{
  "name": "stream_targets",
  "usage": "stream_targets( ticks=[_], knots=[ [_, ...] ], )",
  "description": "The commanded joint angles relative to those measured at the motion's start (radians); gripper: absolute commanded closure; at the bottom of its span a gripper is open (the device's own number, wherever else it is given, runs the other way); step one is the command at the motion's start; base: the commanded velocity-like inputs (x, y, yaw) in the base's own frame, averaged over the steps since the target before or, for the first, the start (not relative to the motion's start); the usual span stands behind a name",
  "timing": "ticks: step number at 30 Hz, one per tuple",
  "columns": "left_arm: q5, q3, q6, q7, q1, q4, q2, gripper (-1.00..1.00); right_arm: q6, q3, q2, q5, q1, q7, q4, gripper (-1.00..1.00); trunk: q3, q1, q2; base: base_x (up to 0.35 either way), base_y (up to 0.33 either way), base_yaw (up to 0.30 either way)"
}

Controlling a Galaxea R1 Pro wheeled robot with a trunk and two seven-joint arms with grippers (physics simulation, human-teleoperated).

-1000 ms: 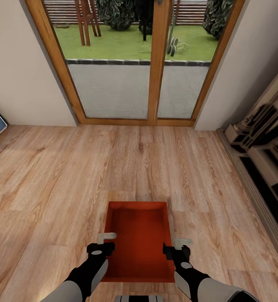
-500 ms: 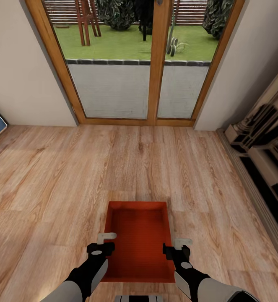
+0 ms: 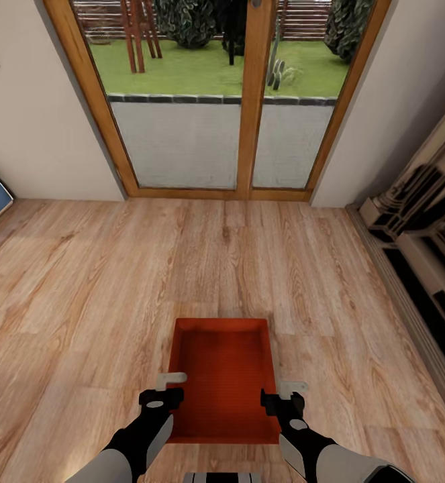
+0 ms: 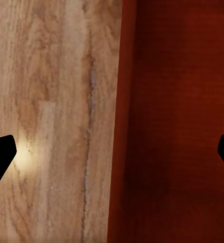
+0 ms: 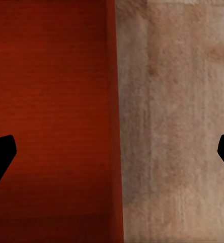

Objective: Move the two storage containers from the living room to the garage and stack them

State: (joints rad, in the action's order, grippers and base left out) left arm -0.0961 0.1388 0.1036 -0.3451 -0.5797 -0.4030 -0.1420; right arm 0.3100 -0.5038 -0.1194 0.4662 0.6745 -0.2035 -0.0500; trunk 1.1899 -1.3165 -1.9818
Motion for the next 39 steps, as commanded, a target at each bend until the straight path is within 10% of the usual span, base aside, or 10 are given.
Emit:
stream_targets(
  ticks=[1,39],
  knots=[
    [-0.009,0.008,0.005,-0.008,0.000,-0.002,0.001,-1.00,0.003,-0.009,0.000,0.008,0.000,-0.004,0.001,-1.00,0.001,0.000,0.000,-0.003,0.001,0.000],
    [-0.017,0.005,0.005,-0.008,0.000,-0.003,0.001,-1.00,0.003,-0.009,0.000,0.008,0.000,-0.004,0.001,-1.00,0.001,0.000,0.000,-0.040,0.000,0.000]
  ],
)
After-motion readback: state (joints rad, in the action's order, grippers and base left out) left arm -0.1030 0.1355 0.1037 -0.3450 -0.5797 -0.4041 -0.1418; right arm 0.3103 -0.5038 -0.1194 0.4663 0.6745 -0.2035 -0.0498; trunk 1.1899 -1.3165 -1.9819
